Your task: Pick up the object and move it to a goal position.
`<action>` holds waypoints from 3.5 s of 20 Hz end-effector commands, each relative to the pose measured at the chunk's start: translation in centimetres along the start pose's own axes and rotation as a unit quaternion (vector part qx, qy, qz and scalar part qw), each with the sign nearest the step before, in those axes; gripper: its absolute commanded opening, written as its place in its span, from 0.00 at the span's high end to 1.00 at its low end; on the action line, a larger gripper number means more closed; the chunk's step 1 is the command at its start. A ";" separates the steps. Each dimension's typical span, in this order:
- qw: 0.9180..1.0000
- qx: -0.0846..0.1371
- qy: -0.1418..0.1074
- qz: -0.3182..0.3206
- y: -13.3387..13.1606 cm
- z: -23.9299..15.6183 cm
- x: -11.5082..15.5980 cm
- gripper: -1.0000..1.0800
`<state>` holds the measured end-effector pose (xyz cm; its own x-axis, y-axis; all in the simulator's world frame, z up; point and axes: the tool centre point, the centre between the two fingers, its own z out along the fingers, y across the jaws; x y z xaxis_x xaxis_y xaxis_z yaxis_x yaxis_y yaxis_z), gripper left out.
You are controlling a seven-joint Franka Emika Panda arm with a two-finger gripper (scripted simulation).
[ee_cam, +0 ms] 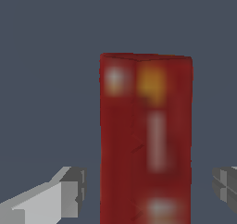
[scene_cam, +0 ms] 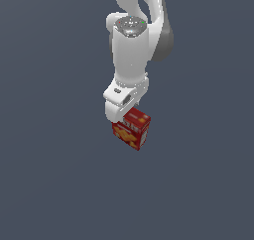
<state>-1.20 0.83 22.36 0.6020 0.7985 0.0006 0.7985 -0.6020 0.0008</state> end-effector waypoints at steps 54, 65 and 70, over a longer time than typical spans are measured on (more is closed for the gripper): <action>1.000 0.001 0.001 -0.001 4.9 -23.0 -16.7 1.00; 1.000 0.000 0.000 -0.001 6.9 -31.5 -21.9 1.00; 1.000 0.000 0.000 -0.001 7.5 -33.8 -23.3 1.00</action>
<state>-9.20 -21.90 55.42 0.6004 0.7997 0.0000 0.7997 -0.6004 -0.0004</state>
